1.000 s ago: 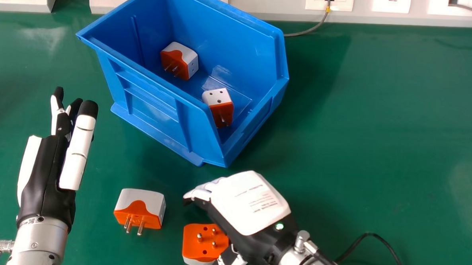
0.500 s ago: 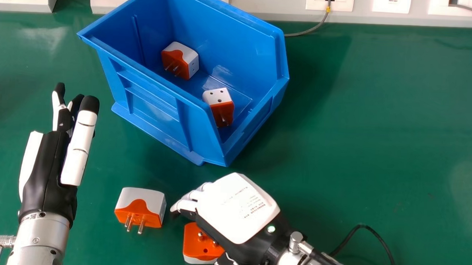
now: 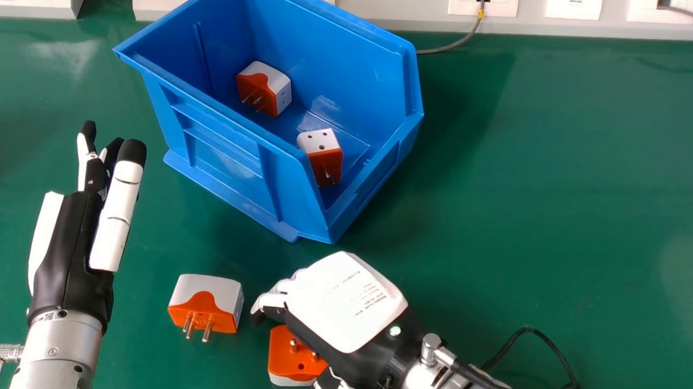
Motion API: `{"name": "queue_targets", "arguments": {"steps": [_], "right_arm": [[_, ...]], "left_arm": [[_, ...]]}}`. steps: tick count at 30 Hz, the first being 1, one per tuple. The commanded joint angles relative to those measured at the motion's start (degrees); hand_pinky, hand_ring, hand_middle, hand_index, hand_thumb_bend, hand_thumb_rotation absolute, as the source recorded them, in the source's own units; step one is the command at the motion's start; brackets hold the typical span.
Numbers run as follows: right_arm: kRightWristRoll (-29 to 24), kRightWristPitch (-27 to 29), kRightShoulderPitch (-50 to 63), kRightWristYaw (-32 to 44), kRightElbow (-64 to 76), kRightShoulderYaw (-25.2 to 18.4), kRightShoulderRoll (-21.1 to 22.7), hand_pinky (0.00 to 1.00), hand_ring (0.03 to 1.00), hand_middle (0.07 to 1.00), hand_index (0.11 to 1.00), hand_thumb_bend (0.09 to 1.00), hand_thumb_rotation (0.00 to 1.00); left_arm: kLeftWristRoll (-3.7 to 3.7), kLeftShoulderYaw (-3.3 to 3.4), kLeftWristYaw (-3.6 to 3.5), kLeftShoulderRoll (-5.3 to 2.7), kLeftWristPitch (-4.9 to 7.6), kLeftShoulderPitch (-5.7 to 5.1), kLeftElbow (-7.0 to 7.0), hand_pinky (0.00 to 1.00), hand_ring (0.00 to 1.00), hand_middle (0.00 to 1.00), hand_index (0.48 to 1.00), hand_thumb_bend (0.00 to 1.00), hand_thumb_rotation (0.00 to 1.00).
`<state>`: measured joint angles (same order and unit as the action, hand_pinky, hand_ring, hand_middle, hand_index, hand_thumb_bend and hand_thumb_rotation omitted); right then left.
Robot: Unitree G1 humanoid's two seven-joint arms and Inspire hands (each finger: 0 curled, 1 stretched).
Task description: Pick all objects and put in blue box
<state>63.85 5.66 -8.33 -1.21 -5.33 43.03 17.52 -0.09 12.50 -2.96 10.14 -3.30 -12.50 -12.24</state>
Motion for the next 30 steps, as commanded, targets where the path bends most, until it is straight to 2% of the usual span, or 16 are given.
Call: {"name": "queue_targets", "arguments": {"steps": [1,7,18,23,30], "right_arm": [[2.8,-2.8,-0.4,1.4,-1.5,-0.6,1.5,0.61,0.704,0.715,0.688,0.477,0.05],[2.9,-1.6,-2.7,2.8,-3.5,-0.2,2.6,0.6,0.691,0.704,0.66,0.523,0.06],[2.9,-0.8,-4.8,3.3,-6.4,0.7,3.1,0.58,0.67,0.678,0.623,0.572,0.01],[3.2,-1.0,-5.7,3.7,-7.1,1.1,3.2,0.57,0.663,0.672,0.535,0.527,0.09],[2.4,-1.1,-6.9,4.6,-7.8,1.3,3.0,0.56,0.653,0.666,0.504,0.513,0.11]], "left_arm": [[0.18,0.35,-0.07,0.64,-0.06,0.7,-1.36,0.92,0.98,0.98,1.0,0.64,1.0],[0.43,0.43,-0.15,0.49,-0.47,0.5,-2.13,0.92,0.98,0.98,1.0,0.64,1.0],[0.24,0.25,0.06,0.37,-1.24,0.86,-2.41,0.91,0.98,0.98,1.0,0.65,1.0],[0.09,0.14,0.19,0.31,-1.62,1.01,-2.67,0.91,0.98,0.98,1.0,0.65,1.0],[0.01,0.15,0.13,0.46,-2.39,1.19,-3.02,0.91,0.98,0.98,1.0,0.65,1.0]]}}
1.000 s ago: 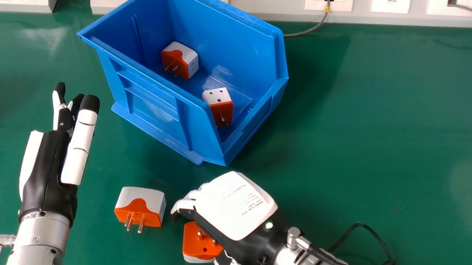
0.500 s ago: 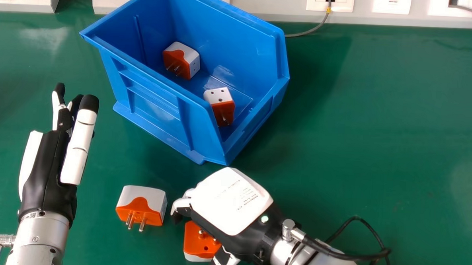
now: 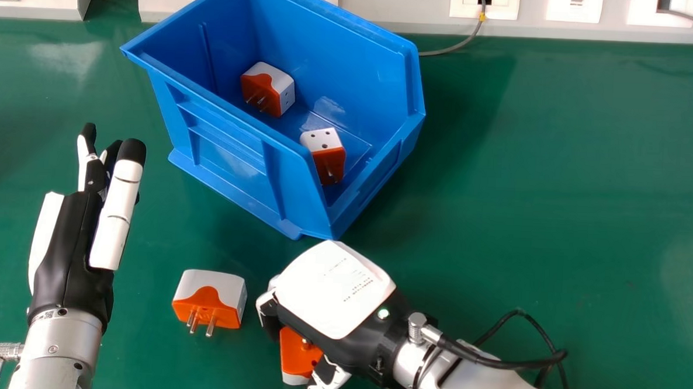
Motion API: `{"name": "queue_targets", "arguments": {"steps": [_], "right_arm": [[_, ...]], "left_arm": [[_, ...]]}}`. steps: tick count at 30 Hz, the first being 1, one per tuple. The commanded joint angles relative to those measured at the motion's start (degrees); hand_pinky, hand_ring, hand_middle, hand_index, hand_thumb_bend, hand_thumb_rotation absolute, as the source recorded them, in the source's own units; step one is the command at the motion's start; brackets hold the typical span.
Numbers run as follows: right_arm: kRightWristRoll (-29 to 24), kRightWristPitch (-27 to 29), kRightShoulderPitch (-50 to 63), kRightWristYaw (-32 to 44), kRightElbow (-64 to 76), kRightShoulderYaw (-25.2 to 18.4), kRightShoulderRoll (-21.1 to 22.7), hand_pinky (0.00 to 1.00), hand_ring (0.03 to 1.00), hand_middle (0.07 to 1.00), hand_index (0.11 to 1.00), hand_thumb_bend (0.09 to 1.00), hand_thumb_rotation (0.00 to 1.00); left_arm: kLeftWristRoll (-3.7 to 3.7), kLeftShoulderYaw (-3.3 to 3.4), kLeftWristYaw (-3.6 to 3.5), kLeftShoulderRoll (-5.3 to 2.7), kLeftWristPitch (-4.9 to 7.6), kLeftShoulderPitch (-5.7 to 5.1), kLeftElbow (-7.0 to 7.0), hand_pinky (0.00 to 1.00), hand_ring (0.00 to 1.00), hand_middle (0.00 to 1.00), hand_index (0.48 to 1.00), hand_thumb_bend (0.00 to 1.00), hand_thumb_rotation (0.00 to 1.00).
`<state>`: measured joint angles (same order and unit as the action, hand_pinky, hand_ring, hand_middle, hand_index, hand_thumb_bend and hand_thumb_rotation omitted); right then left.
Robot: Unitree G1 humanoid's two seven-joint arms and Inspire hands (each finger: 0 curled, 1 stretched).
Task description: Pick all objects and put in blue box
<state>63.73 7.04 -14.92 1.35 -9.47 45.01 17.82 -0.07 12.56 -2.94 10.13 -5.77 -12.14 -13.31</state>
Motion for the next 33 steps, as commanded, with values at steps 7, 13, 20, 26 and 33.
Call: {"name": "queue_targets", "arguments": {"steps": [7,13,20,26,33], "right_arm": [[1.1,-3.4,-1.0,3.7,-4.3,-1.2,2.0,0.53,0.61,0.623,0.495,0.514,0.09],[0.4,-3.1,-1.6,4.1,-4.9,-1.6,2.0,0.4,0.469,0.53,0.505,0.517,0.05],[-3.0,-1.8,-2.1,4.4,-5.3,-2.4,2.7,0.37,0.434,0.521,0.51,0.515,0.03],[-4.0,-1.8,-1.9,3.8,-6.0,-2.8,2.3,0.35,0.407,0.518,0.502,0.515,0.01],[-5.3,-3.3,-1.1,5.1,-4.6,-3.8,2.0,0.35,0.407,0.518,0.49,0.516,0.01]], "left_arm": [[-0.14,0.14,0.18,0.57,-0.46,1.08,-2.08,0.91,0.98,0.98,1.0,0.65,1.0],[-0.17,0.26,0.03,0.72,-0.74,0.75,-2.69,0.91,0.98,0.98,1.0,0.65,1.0],[0.12,0.53,-0.23,0.8,-0.63,0.42,-2.93,0.91,0.98,0.98,1.0,0.65,1.0],[0.16,0.68,-0.34,0.89,-0.7,0.22,-3.21,0.9,0.98,0.98,1.0,0.65,1.0],[0.29,0.77,-0.45,0.86,-0.6,0.25,-3.07,0.9,0.98,0.98,1.0,0.65,1.0]]}}
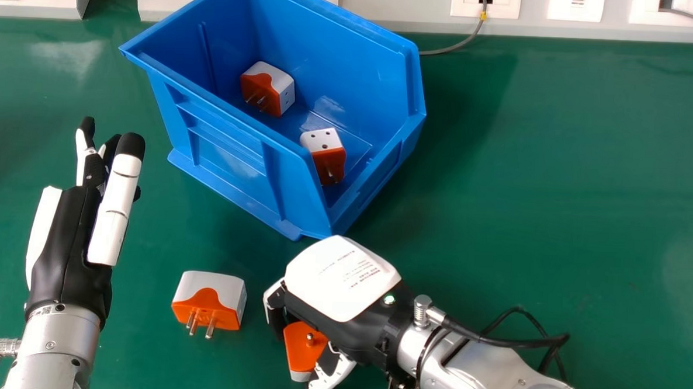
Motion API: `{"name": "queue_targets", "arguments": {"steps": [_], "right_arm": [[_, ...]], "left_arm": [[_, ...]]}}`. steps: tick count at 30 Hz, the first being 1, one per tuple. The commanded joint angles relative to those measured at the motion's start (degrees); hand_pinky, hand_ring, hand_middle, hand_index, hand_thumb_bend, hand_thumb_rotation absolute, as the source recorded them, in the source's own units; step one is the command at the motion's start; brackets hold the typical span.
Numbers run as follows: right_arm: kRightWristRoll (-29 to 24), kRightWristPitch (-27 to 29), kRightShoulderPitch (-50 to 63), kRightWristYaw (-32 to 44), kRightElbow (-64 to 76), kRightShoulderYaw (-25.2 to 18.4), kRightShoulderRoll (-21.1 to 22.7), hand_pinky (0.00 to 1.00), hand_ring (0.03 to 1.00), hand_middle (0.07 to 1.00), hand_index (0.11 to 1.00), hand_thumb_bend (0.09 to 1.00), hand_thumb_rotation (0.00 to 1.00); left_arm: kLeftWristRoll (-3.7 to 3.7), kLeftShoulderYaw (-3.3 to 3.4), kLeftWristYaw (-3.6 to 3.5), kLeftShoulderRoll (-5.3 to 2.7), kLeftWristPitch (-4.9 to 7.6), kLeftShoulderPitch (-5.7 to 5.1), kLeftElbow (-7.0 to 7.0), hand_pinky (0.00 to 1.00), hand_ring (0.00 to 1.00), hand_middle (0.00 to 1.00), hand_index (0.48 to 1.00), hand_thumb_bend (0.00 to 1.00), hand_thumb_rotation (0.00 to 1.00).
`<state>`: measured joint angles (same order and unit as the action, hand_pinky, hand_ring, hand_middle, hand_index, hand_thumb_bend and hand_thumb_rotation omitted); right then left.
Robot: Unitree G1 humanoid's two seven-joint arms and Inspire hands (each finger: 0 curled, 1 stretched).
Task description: Pick all objects and put in blue box
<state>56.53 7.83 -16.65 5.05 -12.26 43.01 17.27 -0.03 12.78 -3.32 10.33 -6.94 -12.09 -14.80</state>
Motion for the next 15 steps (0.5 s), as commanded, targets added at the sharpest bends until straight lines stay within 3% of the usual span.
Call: {"name": "queue_targets", "arguments": {"steps": [1,7,15], "right_arm": [[1.9,-4.5,0.9,1.5,-1.6,-2.0,2.4,0.35,0.41,0.519,0.485,0.516,0.0],[0.7,-6.3,2.4,1.2,-0.5,-3.5,1.4,0.37,0.424,0.526,0.47,0.516,0.0],[-10.5,-12.8,6.1,6.2,0.9,-9.3,-4.0,0.36,0.415,0.52,0.487,0.515,0.0]], "left_arm": [[0.27,0.55,-0.08,0.62,0.56,0.17,-1.65,0.9,0.98,0.98,1.0,0.65,1.0],[0.51,0.76,-0.2,0.61,0.55,0.29,-1.62,0.9,0.98,0.98,1.0,0.64,1.0],[0.39,0.94,-0.35,0.59,0.5,0.29,-1.62,0.9,0.98,0.98,1.0,0.64,1.0]]}}
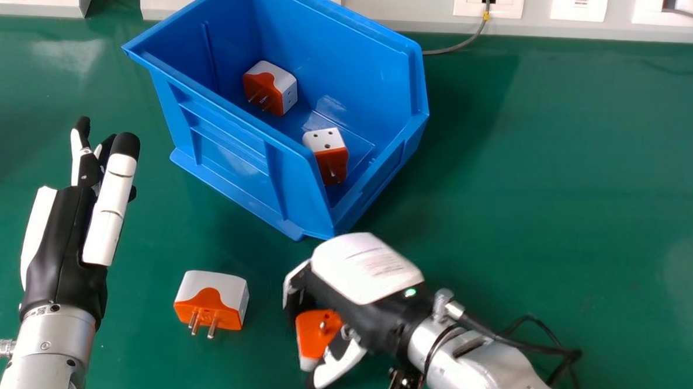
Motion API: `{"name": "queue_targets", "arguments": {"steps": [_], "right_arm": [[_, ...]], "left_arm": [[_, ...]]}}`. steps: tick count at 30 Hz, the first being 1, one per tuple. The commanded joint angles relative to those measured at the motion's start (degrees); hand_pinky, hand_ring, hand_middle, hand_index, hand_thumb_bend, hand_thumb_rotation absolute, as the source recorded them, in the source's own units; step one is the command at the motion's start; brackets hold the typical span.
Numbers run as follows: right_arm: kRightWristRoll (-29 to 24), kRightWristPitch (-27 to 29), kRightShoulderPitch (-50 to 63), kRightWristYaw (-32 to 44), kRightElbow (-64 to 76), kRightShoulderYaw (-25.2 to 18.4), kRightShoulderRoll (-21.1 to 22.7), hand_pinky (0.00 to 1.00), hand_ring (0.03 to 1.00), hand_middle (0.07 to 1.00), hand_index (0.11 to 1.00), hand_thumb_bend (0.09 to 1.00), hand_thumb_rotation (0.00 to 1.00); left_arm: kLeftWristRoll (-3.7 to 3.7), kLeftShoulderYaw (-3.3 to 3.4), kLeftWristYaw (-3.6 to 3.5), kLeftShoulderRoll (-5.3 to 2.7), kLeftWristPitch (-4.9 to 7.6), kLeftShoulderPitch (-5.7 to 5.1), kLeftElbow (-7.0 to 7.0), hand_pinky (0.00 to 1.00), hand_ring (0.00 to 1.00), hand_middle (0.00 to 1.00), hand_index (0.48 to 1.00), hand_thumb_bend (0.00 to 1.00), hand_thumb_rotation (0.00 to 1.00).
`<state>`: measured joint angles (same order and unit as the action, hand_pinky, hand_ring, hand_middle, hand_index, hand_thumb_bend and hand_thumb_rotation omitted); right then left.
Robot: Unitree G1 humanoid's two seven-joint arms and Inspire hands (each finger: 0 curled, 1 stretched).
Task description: Pick all objects and put in blue box
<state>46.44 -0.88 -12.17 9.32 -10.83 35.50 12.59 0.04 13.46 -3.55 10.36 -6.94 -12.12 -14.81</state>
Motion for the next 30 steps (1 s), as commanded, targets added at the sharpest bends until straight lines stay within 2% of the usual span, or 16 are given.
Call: {"name": "queue_targets", "arguments": {"steps": [1,8,10,15,21,30], "right_arm": [[-0.8,-5.0,1.8,2.6,-0.1,-2.0,0.4,0.34,0.405,0.508,0.498,0.513,0.0],[-1.1,-7.4,3.3,3.4,3.2,-2.2,0.5,0.24,0.301,0.443,0.509,0.504,0.0],[-1.7,-7.8,3.7,3.7,4.0,-2.6,0.4,0.2,0.269,0.401,0.499,0.494,0.06],[-3.3,-10.5,4.9,4.7,7.3,-3.7,-0.3,0.19,0.255,0.376,0.489,0.485,0.1],[-4.9,-13.4,6.3,6.6,11.9,-4.8,-0.7,0.23,0.313,0.424,0.483,0.48,0.13],[-7.2,-15.9,8.0,9.0,19.3,-6.9,0.4,0.14,0.196,0.301,0.475,0.475,0.14]], "left_arm": [[0.33,0.28,-0.13,0.57,0.46,0.36,-1.58,0.9,0.98,0.98,1.0,0.64,1.0],[0.3,0.29,-0.16,0.58,0.2,0.32,-1.73,0.9,0.98,0.98,1.0,0.64,1.0],[0.27,0.28,-0.17,0.61,0.14,0.35,-1.76,0.9,0.98,0.98,1.0,0.64,1.0],[-0.01,0.19,-0.11,0.71,-0.06,0.43,-1.77,0.9,0.98,0.98,1.0,0.64,1.0],[-0.11,0.3,-0.21,0.98,0.01,0.46,-1.61,0.9,0.98,0.98,1.0,0.64,1.0],[-0.06,0.3,-0.18,1.09,-0.1,0.57,-1.5,0.89,0.97,0.98,1.0,0.64,1.0]]}}
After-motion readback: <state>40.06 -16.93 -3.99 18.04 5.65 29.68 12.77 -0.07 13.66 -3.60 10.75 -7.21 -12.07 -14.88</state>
